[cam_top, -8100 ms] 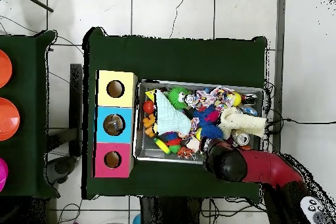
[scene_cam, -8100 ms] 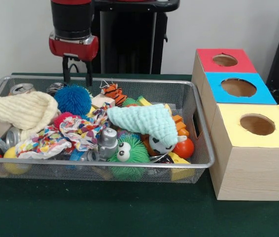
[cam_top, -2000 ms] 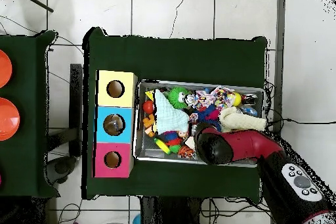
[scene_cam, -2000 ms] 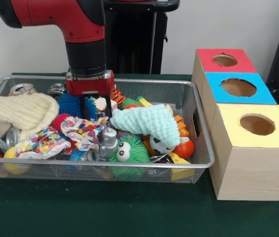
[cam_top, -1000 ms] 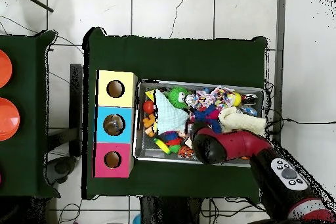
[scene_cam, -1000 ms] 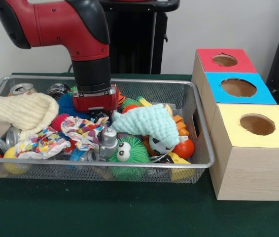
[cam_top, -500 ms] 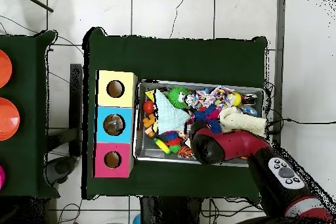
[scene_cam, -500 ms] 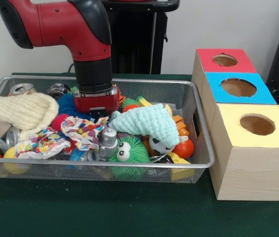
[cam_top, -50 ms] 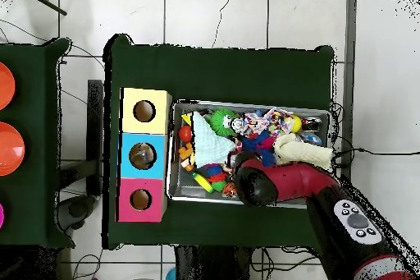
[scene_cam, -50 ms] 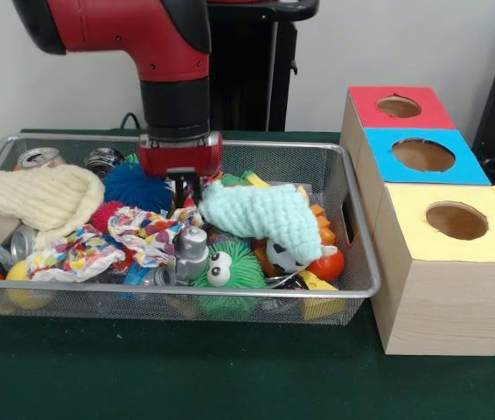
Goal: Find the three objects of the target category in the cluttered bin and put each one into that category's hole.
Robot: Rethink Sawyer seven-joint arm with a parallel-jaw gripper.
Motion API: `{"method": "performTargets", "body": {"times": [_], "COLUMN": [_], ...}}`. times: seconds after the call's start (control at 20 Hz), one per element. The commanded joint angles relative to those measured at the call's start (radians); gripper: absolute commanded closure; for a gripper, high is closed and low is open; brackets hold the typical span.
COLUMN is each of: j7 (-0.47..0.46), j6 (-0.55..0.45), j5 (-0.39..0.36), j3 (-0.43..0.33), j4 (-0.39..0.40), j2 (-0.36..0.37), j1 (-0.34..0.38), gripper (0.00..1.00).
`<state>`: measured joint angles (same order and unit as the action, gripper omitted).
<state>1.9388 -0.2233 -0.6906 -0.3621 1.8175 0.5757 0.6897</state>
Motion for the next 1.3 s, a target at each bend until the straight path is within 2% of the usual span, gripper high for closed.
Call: {"method": "performTargets", "body": {"times": [0.05, 0.25, 0.6, 1.0, 1.3], "j7": [0.090, 0.077, 0.072, 0.062, 0.067], "j6": [-0.326, -0.422, -0.513, -0.489, -0.433], "j5": [0.238, 0.335, 0.406, 0.415, 0.399], "j3": [-0.040, -0.038, -0.011, 0.014, 0.025], "j4": [0.121, 0.122, 0.094, 0.098, 0.108], "j2": [0.263, 0.330, 0.373, 0.366, 0.340], "j1": [-0.057, -0.086, -0.135, -0.151, -0.153], "gripper": [1.00, 1.00, 1.00, 1.00, 1.00]}}
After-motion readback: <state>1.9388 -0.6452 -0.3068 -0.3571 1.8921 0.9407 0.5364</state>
